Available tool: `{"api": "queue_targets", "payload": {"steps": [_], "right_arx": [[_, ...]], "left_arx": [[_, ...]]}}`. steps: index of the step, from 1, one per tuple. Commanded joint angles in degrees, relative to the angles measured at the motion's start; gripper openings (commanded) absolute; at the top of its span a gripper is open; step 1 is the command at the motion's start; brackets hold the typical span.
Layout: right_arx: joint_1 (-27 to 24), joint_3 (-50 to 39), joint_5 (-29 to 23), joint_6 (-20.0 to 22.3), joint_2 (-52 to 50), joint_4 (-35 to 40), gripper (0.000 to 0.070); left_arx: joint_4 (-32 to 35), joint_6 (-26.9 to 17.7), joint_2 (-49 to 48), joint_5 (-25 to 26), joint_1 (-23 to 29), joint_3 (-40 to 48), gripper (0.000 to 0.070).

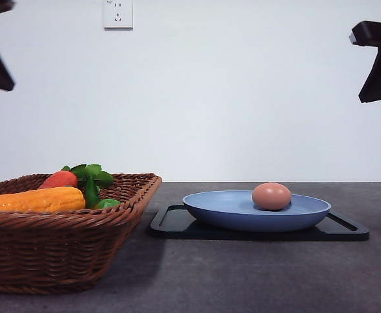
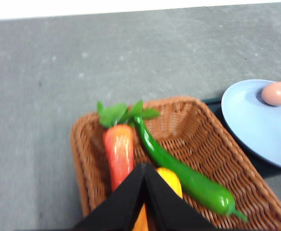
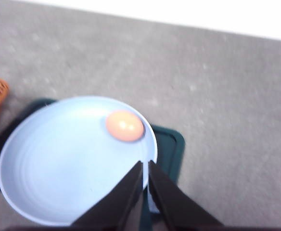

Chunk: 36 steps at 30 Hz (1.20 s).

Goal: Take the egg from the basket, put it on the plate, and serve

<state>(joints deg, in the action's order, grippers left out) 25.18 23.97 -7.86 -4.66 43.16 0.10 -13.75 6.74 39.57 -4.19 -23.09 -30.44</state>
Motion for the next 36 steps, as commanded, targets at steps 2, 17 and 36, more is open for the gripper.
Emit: {"api": "queue_targets", "payload": {"steps": [2,17,36], "right_arx": [[0.47,-0.17,-0.33,-0.88,0.21,0.73,0.0],[0.47,-0.13,-0.35,-0.86,0.17,1.18,0.0],[0.47,-0.13,-0.35,-0.86,0.15,1.16,0.0]], "left_arx": [[-2.22,2.03,-1.06,0.11,-0.19,-0.63,0.0],[-3.01,2.13,-1.5,0.09,-0.3,-0.63,0.0],[-3.31,-6.23,-32.67,0.04,16.35,5.82,0.0]]}}
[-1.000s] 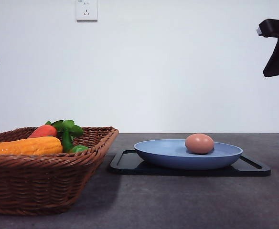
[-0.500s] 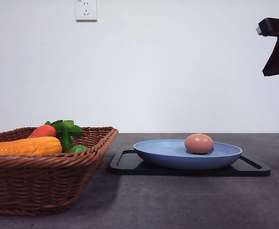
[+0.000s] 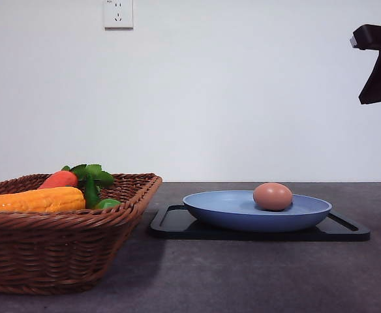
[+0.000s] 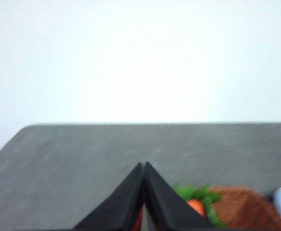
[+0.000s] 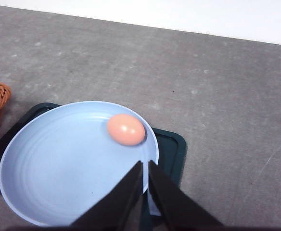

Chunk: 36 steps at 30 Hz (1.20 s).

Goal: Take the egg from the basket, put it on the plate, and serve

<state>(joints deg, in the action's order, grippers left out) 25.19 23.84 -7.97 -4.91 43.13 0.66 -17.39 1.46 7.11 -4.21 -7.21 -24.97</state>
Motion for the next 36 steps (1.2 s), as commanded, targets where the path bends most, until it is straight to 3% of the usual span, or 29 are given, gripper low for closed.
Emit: {"api": "queue_targets", "payload": {"steps": [1,6,13,20,36], "right_arx": [[0.46,0.0,-0.24,-0.61,0.17,0.6,0.0],[0.46,0.0,-0.24,-0.61,0.2,0.62,0.0],[0.46,0.0,-0.25,-0.61,0.17,0.6,0.0],[0.46,0.0,-0.24,-0.61,0.19,0.62,0.0],[0.45,0.0,-0.26,-0.61,0.17,0.64,0.0]], "left_arx": [[0.33,-0.92,-0.78,0.07,1.5,1.41,0.0],[0.87,-0.73,-2.44,0.07,4.35,7.33,0.0],[5.3,-0.1,-3.81,0.08,4.58,15.52,0.0],[5.41,2.17,-6.98,0.07,4.58,20.38,0.0],[2.39,4.14,-6.95,0.07,4.58,22.44,0.0]]}}
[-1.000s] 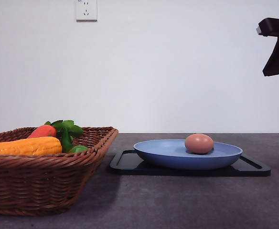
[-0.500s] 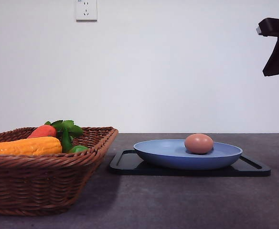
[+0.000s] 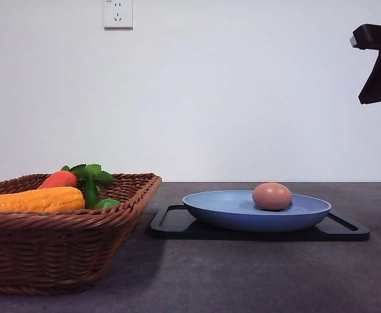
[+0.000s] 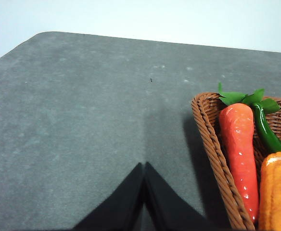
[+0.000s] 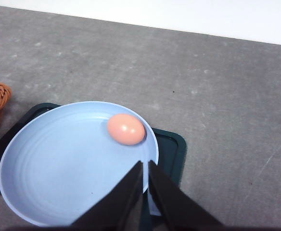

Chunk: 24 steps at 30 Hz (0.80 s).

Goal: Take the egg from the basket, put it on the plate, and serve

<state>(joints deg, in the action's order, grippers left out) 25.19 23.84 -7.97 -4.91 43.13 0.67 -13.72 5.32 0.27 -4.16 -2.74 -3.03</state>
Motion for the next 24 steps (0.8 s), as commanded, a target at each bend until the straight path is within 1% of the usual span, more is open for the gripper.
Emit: {"api": "queue_targets", "payload": {"steps": [1,15,17,20,22,24], "right_arx": [[0.45,0.0,-0.26,-0.61,0.17,0.62,0.0],[0.52,-0.1,-0.22,-0.59,-0.07,0.5,0.0],[0.44,-0.17,-0.49,-0.42,-3.18,-1.33,0.0],[-0.68,-0.25,-3.33,2.57,-10.11,-3.4,0.0],[-2.44,-0.51,-3.88,3.55,-14.74,-3.83,0.0],[-5.42,-1.25,-3.89,3.88,-19.22,-3.65,0.0]], "left_arx": [[-1.29,0.27,-0.11,0.03,0.11,0.5,0.0],[-1.29,0.28,-0.11,0.04,0.11,0.5,0.0],[-1.29,0.26,-0.11,0.04,0.11,0.5,0.0],[-1.3,0.28,-0.11,0.04,0.11,0.5,0.0],[-1.28,0.28,-0.11,0.03,0.11,0.5,0.0],[-1.29,0.26,-0.11,0.04,0.11,0.5,0.0]]}}
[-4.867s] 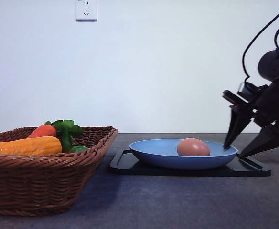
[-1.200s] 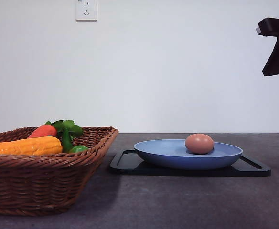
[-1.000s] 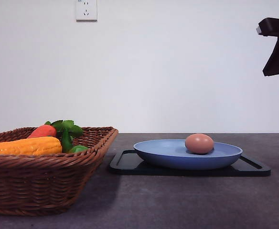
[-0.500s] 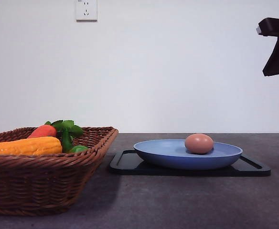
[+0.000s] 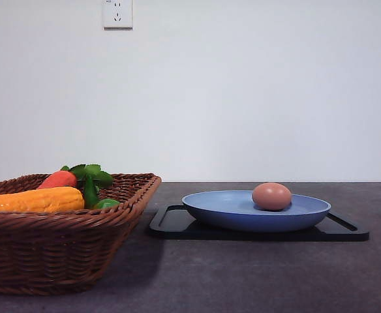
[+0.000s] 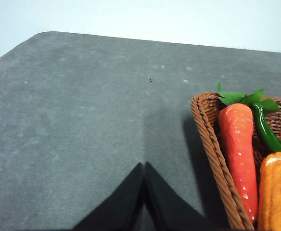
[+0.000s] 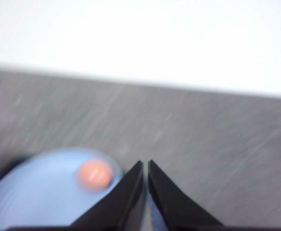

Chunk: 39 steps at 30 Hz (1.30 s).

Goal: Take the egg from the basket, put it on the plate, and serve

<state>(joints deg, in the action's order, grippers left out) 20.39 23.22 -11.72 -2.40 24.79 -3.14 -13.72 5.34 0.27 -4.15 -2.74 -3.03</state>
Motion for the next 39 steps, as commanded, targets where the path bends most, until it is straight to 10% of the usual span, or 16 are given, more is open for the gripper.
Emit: {"api": "queue_targets", "payload": {"steps": [1,13,39], "right_arx": [[-2.39,-1.12,-0.13,1.36,-2.84,0.12,0.0],[-18.25,-12.84,7.98,1.29,-16.29,0.17,0.0],[-19.07,-22.67,14.33,-1.64,-22.81,-2.45,0.0]], "left_arx": [[-1.28,0.24,-0.11,0.03,0.11,0.5,0.0],[-1.29,0.26,-0.11,0.03,0.11,0.5,0.0],[-1.29,0.26,-0.11,0.03,0.11,0.5,0.0]]}}
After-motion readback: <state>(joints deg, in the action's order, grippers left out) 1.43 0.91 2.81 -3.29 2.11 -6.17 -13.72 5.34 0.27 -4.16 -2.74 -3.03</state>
